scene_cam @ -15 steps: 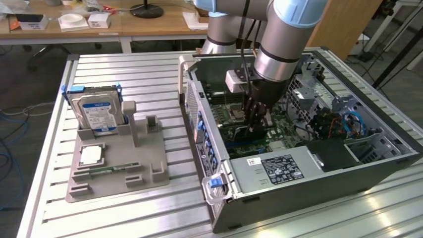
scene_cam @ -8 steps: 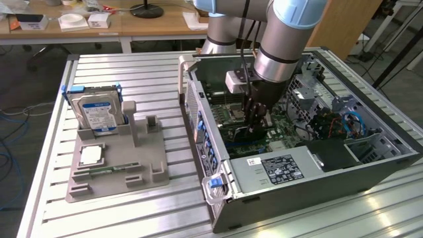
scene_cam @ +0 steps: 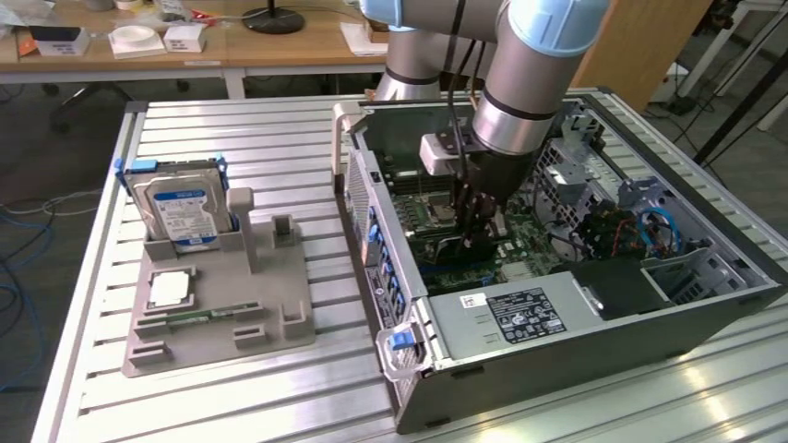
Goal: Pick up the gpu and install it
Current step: 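Insert the gpu into the slot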
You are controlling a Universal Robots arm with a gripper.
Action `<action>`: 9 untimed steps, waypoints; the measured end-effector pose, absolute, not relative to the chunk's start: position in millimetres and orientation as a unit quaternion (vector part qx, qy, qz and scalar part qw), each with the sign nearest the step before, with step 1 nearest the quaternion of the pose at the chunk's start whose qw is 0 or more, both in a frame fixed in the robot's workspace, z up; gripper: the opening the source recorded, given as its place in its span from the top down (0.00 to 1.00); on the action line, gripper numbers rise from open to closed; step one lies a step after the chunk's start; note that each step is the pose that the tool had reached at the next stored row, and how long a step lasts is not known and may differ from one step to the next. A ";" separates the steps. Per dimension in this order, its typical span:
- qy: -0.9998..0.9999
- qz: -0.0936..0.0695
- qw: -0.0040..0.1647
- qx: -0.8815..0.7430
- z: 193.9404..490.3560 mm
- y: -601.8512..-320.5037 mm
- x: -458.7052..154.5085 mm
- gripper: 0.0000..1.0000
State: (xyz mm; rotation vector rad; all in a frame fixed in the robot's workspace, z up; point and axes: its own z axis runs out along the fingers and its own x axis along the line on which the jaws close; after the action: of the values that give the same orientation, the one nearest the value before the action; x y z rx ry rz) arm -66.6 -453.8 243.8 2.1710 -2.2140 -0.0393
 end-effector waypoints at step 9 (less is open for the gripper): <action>-0.714 -0.013 0.020 0.700 244.0 -453.7 -67.6 0.74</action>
State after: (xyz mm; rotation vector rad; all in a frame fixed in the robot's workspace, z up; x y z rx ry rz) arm -67.6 -453.7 244.0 2.1715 -2.2143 -0.0399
